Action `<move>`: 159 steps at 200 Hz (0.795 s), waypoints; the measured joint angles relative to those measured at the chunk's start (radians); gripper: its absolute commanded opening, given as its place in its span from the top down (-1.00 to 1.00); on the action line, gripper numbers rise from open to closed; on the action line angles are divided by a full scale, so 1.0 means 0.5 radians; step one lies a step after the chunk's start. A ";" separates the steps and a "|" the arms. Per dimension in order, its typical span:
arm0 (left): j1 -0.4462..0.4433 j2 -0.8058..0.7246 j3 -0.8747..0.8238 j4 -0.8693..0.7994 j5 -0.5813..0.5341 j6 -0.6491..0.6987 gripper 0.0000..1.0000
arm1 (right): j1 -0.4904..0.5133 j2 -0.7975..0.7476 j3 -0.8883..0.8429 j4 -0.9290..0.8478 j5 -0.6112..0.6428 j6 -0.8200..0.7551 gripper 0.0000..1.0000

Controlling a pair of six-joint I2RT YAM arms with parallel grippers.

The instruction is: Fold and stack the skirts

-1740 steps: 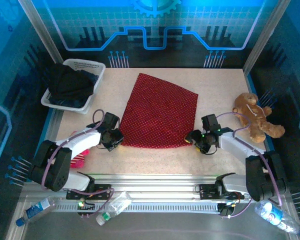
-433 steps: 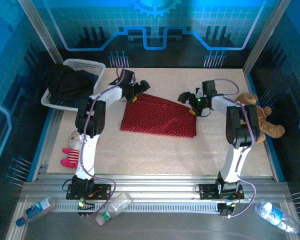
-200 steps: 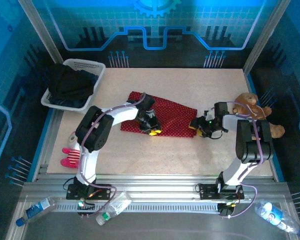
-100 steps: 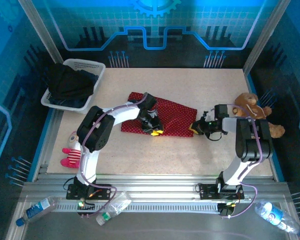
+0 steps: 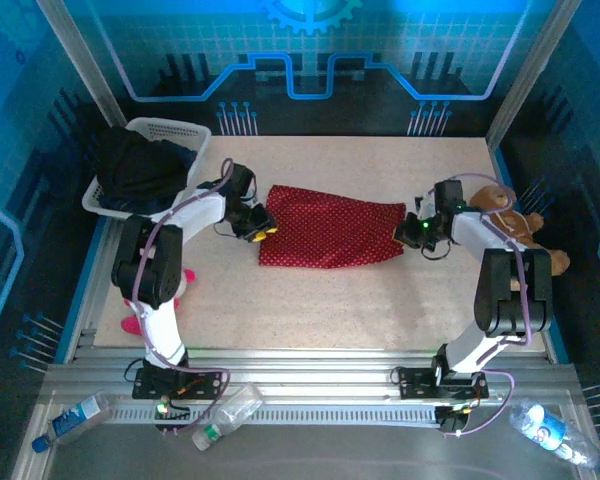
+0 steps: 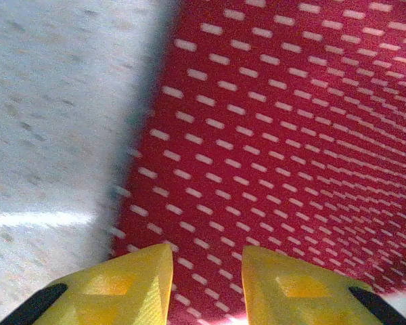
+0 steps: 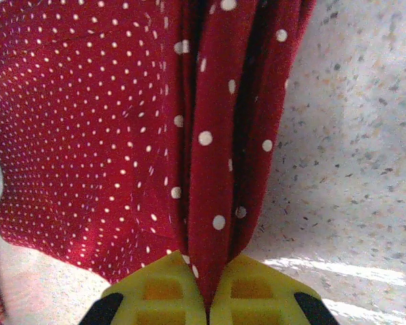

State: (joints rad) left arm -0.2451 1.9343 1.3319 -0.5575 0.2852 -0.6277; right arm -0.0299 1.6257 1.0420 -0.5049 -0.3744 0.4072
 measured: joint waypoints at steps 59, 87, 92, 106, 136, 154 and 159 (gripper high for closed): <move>-0.024 0.136 -0.036 0.040 -0.032 0.050 0.56 | 0.476 0.041 0.668 -0.546 0.443 -0.243 1.00; -0.024 0.112 -0.081 0.087 -0.012 0.050 0.75 | 0.759 0.247 1.073 -0.784 0.593 -0.319 1.00; -0.024 0.110 -0.087 0.092 -0.006 0.053 0.79 | 0.805 0.299 1.147 -0.829 0.613 -0.327 1.00; -0.024 0.101 -0.098 0.107 0.002 0.053 0.90 | 0.917 0.449 1.346 -0.938 0.659 -0.346 1.00; -0.024 0.098 -0.114 0.139 0.024 0.050 1.00 | 1.138 0.809 1.741 -1.085 0.698 -0.331 1.00; -0.024 0.097 -0.117 0.150 0.036 0.049 1.00 | 1.241 1.003 1.926 -1.122 0.688 -0.284 1.00; -0.024 0.097 -0.117 0.152 0.037 0.049 1.00 | 1.265 1.051 1.970 -1.125 0.680 -0.272 1.00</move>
State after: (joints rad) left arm -0.2573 1.9827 1.2732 -0.4816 0.3038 -0.6033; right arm 0.6025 2.1509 2.0270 -1.0672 -0.0345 0.2714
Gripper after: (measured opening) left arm 0.055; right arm 0.065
